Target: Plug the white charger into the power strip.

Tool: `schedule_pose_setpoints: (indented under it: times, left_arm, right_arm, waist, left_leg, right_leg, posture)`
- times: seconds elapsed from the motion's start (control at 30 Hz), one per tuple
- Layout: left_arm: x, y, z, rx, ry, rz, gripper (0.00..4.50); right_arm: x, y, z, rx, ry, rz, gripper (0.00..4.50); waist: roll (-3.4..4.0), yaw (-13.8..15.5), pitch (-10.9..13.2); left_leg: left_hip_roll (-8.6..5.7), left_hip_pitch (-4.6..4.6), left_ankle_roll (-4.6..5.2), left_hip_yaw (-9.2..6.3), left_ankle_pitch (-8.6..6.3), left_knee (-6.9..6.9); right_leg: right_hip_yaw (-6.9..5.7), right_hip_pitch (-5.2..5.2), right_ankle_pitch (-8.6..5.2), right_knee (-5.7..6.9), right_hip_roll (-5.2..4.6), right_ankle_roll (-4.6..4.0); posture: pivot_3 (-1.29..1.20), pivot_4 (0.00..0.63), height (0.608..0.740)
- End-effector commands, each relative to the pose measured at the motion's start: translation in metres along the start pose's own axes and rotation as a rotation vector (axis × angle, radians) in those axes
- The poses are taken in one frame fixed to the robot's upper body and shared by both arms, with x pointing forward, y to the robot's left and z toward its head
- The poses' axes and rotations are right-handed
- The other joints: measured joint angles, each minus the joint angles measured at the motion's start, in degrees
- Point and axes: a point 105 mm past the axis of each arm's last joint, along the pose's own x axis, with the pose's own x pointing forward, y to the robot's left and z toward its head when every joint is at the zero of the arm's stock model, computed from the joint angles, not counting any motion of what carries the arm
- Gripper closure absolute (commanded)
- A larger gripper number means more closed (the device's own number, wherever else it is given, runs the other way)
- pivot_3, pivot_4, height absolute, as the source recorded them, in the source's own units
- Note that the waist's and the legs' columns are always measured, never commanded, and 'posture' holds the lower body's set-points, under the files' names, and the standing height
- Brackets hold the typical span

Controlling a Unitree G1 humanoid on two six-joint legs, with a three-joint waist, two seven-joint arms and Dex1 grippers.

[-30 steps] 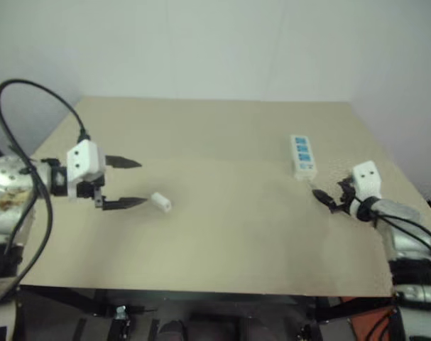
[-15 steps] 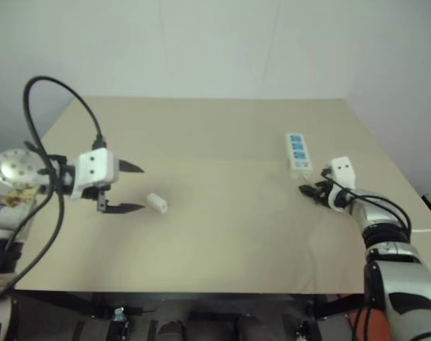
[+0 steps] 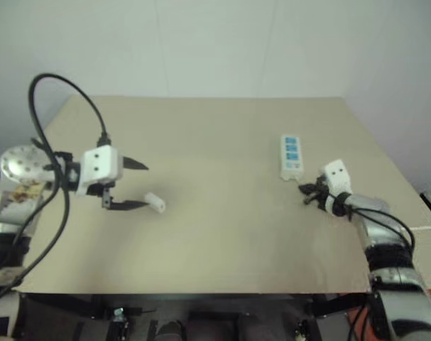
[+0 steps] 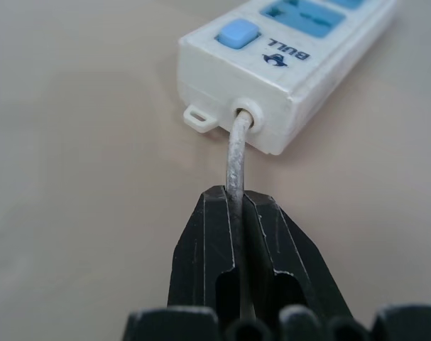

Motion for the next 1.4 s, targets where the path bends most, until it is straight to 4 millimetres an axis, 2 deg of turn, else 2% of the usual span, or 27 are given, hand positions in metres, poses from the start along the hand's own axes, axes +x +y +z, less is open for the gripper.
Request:
schedule_pose_setpoints:
  times: [0.03,0.13,0.27,0.43,0.63,0.7,0.87,1.13,1.4]
  left_arm:
    - [-0.003,0.006,0.008,0.042,-0.026,0.012,0.00]
    - [0.002,0.005,0.004,0.043,-0.024,-0.009,0.00]
    - [0.008,0.007,0.004,0.050,-0.034,-0.021,0.00]
    - [0.008,0.010,0.004,0.056,-0.035,-0.020,0.00]
    - [0.004,0.008,0.001,0.050,-0.028,-0.007,0.00]
    - [0.004,0.007,0.000,0.045,-0.026,0.000,0.00]
    - [0.004,0.005,-0.002,0.039,-0.019,0.005,0.00]
    - [0.002,0.004,-0.003,0.033,-0.008,0.011,0.00]
    - [0.001,0.002,-0.004,0.027,-0.003,0.022,0.00]
  right_arm:
    - [-0.033,0.028,0.021,-0.065,-0.061,0.074,4.49]
    - [-0.048,0.043,-0.004,-0.076,0.021,0.068,4.49]
    - [-0.049,0.045,-0.019,-0.007,0.063,0.024,4.49]
    - [-0.047,0.039,-0.023,0.052,0.089,-0.042,2.87]
    - [-0.046,0.046,-0.004,0.102,-0.054,-0.130,0.74]
    - [-0.045,0.055,0.002,0.114,-0.104,-0.129,0.03]
    - [-0.038,0.071,0.012,0.128,-0.172,-0.134,0.03]
    - [-0.021,0.068,0.017,0.168,-0.218,-0.200,0.03]
    - [-0.005,0.070,-0.008,0.183,-0.164,-0.234,0.03]
  waist:
    - [-0.01,0.5,0.0]
    - [-0.01,0.9,0.0]
    - [-0.03,1.0,0.0]
    - [-0.03,1.0,0.0]
    - [-0.03,1.1,0.0]
    - [-0.03,1.1,0.0]
    - [-0.04,1.2,0.0]
    - [-0.05,1.1,0.0]
    - [-0.12,1.1,-0.1]
  left_leg:
    - [0.01,0.00,0.00,0.00,0.00,0.00]
    - [0.00,0.05,0.00,0.02,0.00,0.12]
    - [-0.01,0.30,-0.06,0.10,0.06,0.30]
    - [0.02,0.74,-0.03,0.07,0.14,0.26]
    - [0.02,0.46,-0.02,0.05,0.13,0.16]
    - [0.01,0.43,-0.02,0.04,0.13,0.13]
    - [0.01,0.41,-0.03,0.05,0.13,0.15]
    - [0.03,0.51,-0.03,0.04,0.14,0.13]
    - [0.03,0.40,-0.03,0.05,0.14,0.11]
  right_leg:
    - [-0.01,0.01,0.00,0.00,0.00,0.00]
    - [0.01,0.07,-0.01,0.05,0.00,0.02]
    - [0.14,0.17,-0.28,0.26,0.04,0.47]
    - [0.13,0.54,-0.29,0.34,0.10,0.45]
    - [0.10,0.32,-0.34,0.31,0.08,0.42]
    - [0.10,0.28,-0.34,0.30,0.07,0.42]
    - [0.09,0.24,-0.34,0.34,0.06,0.42]
    - [0.09,0.25,-0.35,0.40,0.09,0.40]
    - [0.09,0.18,-0.35,0.36,0.08,0.39]
  posture:
    - [0.00,0.150,0.740]
    - [0.00,0.150,0.740]
    - [0.00,0.150,0.740]
    - [0.00,0.150,0.740]
    - [0.00,0.150,0.740]
    - [0.00,0.150,0.740]
    - [0.00,0.150,0.740]
    - [0.00,0.150,0.740]
    - [0.00,0.150,0.740]
